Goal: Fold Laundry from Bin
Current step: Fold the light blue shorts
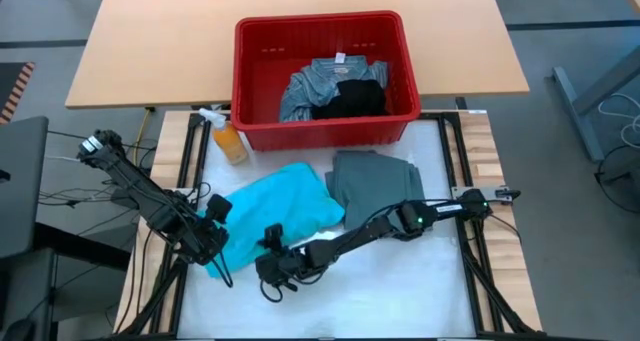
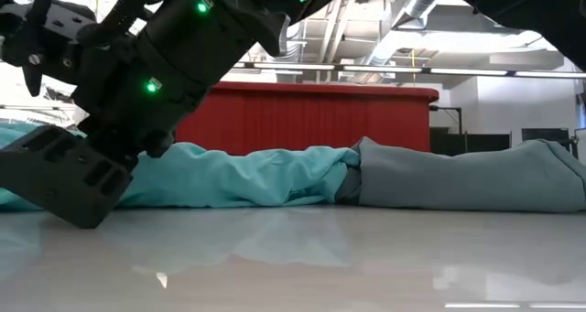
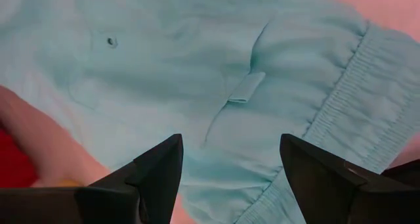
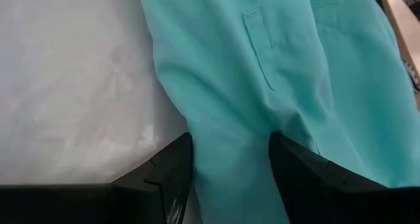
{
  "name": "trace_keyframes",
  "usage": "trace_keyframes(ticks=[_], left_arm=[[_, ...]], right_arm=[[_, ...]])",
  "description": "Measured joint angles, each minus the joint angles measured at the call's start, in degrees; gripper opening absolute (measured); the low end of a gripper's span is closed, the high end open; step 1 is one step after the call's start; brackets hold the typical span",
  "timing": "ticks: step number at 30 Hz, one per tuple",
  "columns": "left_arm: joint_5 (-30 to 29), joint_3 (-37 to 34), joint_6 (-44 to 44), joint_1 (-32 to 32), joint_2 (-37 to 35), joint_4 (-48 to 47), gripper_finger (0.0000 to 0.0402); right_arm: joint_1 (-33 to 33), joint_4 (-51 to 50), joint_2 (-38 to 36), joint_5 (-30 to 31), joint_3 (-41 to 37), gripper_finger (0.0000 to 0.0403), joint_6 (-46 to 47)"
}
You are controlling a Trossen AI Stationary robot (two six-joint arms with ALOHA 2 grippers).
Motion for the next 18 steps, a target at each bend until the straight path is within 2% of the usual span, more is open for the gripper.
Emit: trace_keyframes(ticks=[7,11,14,18], left_arm=[[-0.2,0.0,-2.0,0.0,0.0,0.0,0.0245],[-0.2,0.0,-2.1,0.0,0.0,0.0,0.0245],[-0.2,0.0,-2.6,0.0,0.0,0.0,0.0245],[-0.2,0.0,-3.5,0.0,0.0,0.0,0.0245]], right_arm=[[0.2,0.0,0.0,-0.1,0.0,0.0215,-0.2],[0.5,-0.2,0.0,-3.4,0.0,0.0199,-0.2],[1.1,-0.7,-0.2,-4.7,0.0,0.0155,-0.1],[1.8,-3.4,-1.1,-8.2,-0.1,0.0053,1.4]])
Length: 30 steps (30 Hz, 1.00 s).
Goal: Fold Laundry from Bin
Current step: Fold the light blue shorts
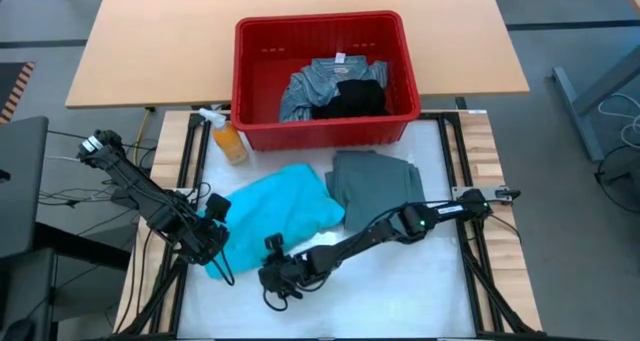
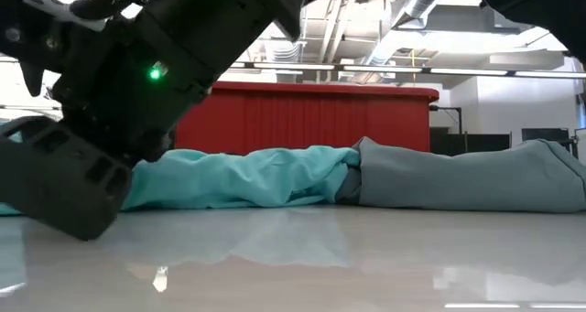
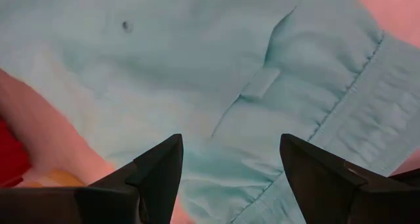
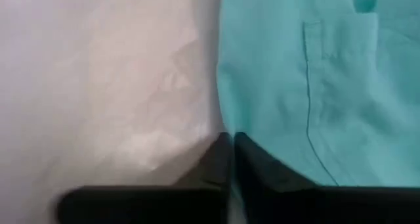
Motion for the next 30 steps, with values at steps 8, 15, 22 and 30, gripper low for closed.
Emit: trace_keyframes(ticks=[8,15,22,30], left_arm=[[0.0,0.0,-0.8,0.0,0.0,0.0,0.0245],[0.6,0.0,-2.3,0.0,0.0,0.0,0.0245],[0.8,0.0,-6.0,0.0,0.0,3.0,0.0245],[5.8,0.0,-4.1,-0.4,0.0,11.7,0.0245]], right_arm=[[1.4,-4.0,-4.1,-12.3,-0.1,0.0018,-0.3],[3.4,-23.5,-8.4,-17.3,0.0,0.0013,2.6],[5.2,-27.7,-8.3,-21.4,0.0,0.0019,6.6],[6.8,-28.8,-8.8,-20.0,0.0,0.0053,11.8]])
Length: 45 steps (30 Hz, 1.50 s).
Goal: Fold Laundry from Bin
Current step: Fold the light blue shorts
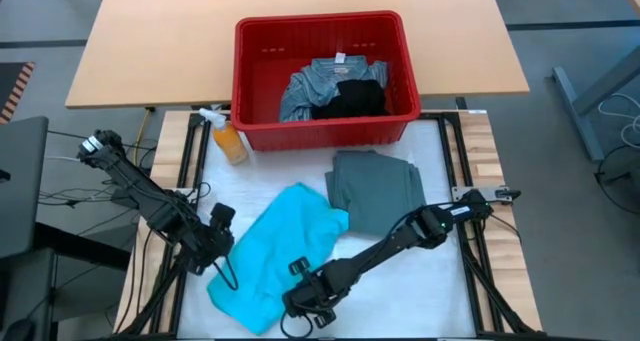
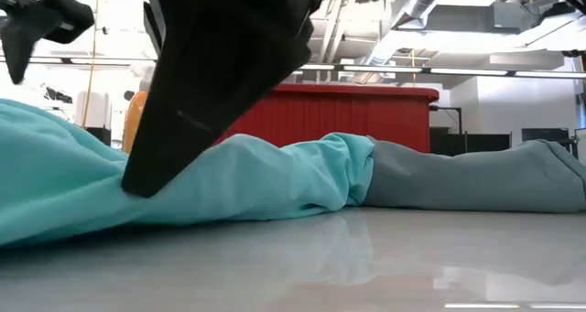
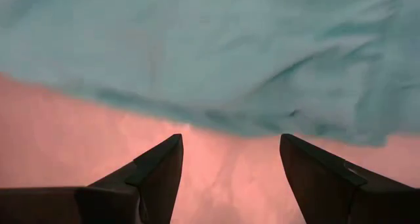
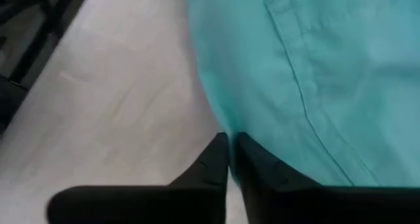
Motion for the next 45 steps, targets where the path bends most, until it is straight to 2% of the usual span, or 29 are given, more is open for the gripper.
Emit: trace_keyframes(ticks=[4,9,14,18,23,30,36,41,45], left_arm=[[1.3,0.0,0.0,-2.8,0.0,5.2,0.0245],[-2.0,0.0,-4.0,-9.8,1.0,10.4,0.0245],[-3.5,0.1,-6.6,-18.4,6.9,15.3,0.0245],[-7.0,2.2,-4.7,-21.9,13.2,15.4,0.0245],[-8.3,7.2,-1.7,-24.4,20.7,14.7,0.0245],[-9.8,15.6,2.7,-27.5,29.4,5.4,0.0245],[-8.4,14.3,2.6,-29.4,36.1,4.0,0.0245],[-15.4,14.3,0.1,-30.0,39.6,1.9,0.0245],[-16.0,13.4,-0.4,-30.0,42.8,-1.6,0.0245]], right_arm=[[0.4,-0.5,0.0,3.7,0.0,0.0093,0.1],[0.3,-1.7,0.0,6.3,2.0,0.0153,1.7],[0.1,-4.1,0.0,6.4,5.5,0.0209,4.2],[0.4,-5.6,-0.3,6.3,7.4,0.0235,6.0],[0.8,-8.6,-0.7,6.0,7.0,0.0241,10.1],[1.4,-11.3,-0.8,5.9,7.0,0.0240,14.4],[1.9,-11.2,-0.8,5.9,7.0,0.0240,18.4],[2.7,-11.2,-0.8,5.9,7.0,0.0240,19.0],[3.2,-10.6,-0.8,5.9,7.0,0.0240,21.4]])
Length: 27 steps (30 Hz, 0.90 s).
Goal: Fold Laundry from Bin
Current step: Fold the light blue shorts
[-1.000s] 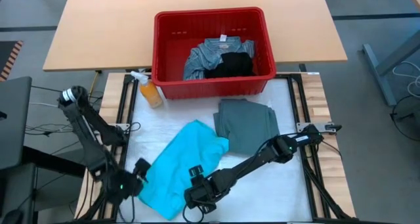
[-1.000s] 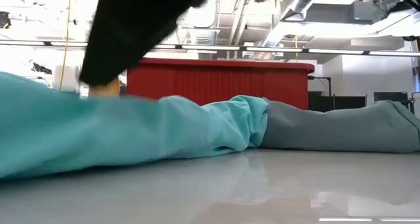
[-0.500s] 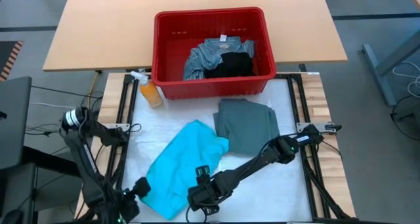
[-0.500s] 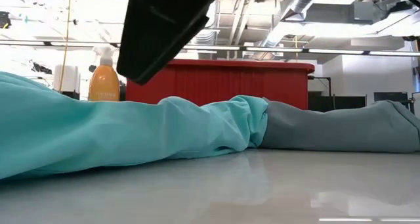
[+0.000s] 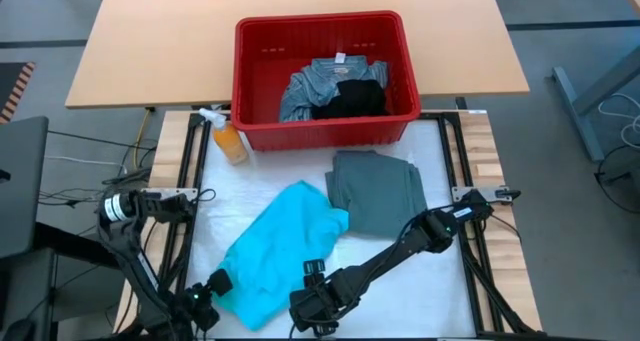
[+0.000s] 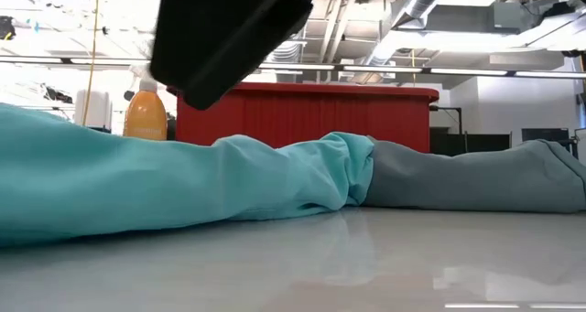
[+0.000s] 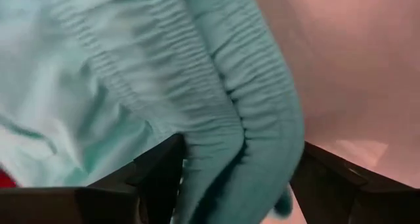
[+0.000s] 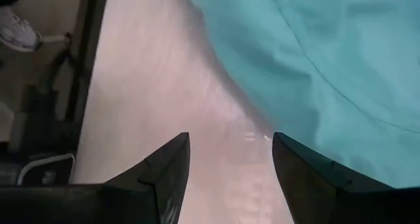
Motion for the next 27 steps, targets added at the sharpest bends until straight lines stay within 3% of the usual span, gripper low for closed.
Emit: trace_keyframes(ticks=[4,7,10,15,16,23,27], left_arm=[[1.9,-1.5,1.5,-0.1,1.9,1.3,0.0243],[-0.2,-1.5,1.6,0.1,2.2,1.0,0.0223],[-0.5,-1.6,-0.5,0.9,1.7,1.3,0.0167],[-1.4,-2.4,-3.0,1.3,1.8,3.0,0.0029],[-2.4,-2.5,-3.3,1.5,2.0,3.3,0.0017],[-3.4,4.1,-3.0,4.4,-1.1,-3.4,0.0003],[0.4,7.2,-1.4,7.7,-7.2,-3.5,0.0002]], right_arm=[[0.7,2.2,0.0,0.0,0.0,0.0240,1.0],[1.8,2.7,0.0,0.0,0.0,0.0239,1.1],[3.2,3.2,0.0,0.0,0.2,0.0239,1.1],[5.6,7.6,0.0,0.0,0.2,0.0239,2.5],[6.0,8.9,0.0,0.0,0.2,0.0239,3.0],[8.4,19.4,0.0,0.8,0.2,0.0240,2.0],[9.6,22.6,0.3,9.4,0.2,0.0240,-4.5]])
